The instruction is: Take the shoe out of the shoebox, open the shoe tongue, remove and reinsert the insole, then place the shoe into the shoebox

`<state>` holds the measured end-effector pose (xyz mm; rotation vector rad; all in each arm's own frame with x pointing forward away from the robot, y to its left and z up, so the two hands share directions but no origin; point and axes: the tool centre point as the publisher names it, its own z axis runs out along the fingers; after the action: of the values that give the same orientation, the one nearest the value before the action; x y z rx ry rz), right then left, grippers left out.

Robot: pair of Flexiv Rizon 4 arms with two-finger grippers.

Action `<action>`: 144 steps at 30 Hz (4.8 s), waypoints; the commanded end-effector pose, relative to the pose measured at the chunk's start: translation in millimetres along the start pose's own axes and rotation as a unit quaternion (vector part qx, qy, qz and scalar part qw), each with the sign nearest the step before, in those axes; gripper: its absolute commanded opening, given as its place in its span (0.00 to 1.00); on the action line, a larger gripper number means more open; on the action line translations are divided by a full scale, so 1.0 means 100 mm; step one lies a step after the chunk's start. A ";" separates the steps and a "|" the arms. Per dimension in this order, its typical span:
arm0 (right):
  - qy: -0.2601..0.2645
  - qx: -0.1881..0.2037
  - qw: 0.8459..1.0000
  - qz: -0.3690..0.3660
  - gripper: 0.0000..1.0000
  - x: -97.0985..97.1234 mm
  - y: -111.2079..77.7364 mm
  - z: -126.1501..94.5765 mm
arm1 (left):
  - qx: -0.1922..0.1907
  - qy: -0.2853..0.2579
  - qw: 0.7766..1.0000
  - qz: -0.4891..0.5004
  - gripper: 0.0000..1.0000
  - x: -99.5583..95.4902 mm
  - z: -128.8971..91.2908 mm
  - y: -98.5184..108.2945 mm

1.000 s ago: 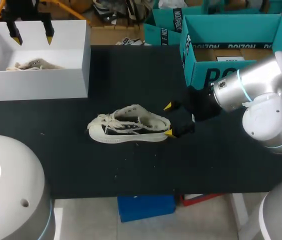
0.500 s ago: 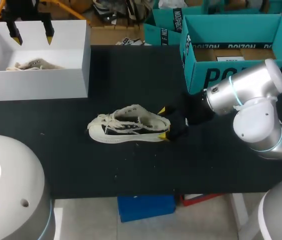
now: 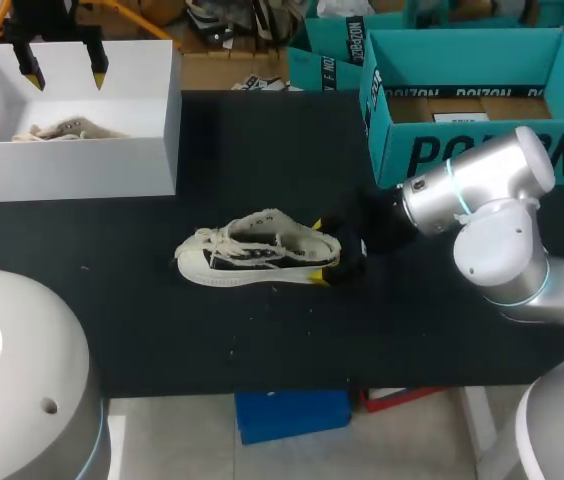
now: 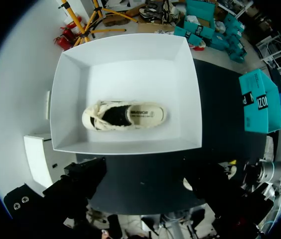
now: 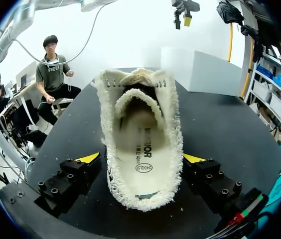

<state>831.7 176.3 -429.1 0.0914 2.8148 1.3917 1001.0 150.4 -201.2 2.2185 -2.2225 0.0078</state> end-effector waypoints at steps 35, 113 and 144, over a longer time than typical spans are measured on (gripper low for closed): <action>-0.012 0.009 1.000 0.000 0.00 -0.04 -0.08 0.16 | -0.015 -0.081 0.997 -0.001 1.00 0.88 -0.14 0.79; -0.012 0.009 1.000 0.000 0.00 -0.04 -0.08 0.16 | -0.069 -0.149 0.979 0.123 1.00 3.05 1.43 1.81; -0.012 0.009 1.000 0.000 0.00 -0.04 -0.08 0.16 | -0.039 -0.220 0.970 0.092 0.00 2.88 1.76 1.71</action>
<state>835.2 180.7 -443.3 0.1035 2.8088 1.3592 831.3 -137.7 -378.5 2.1277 -2.5703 -0.6170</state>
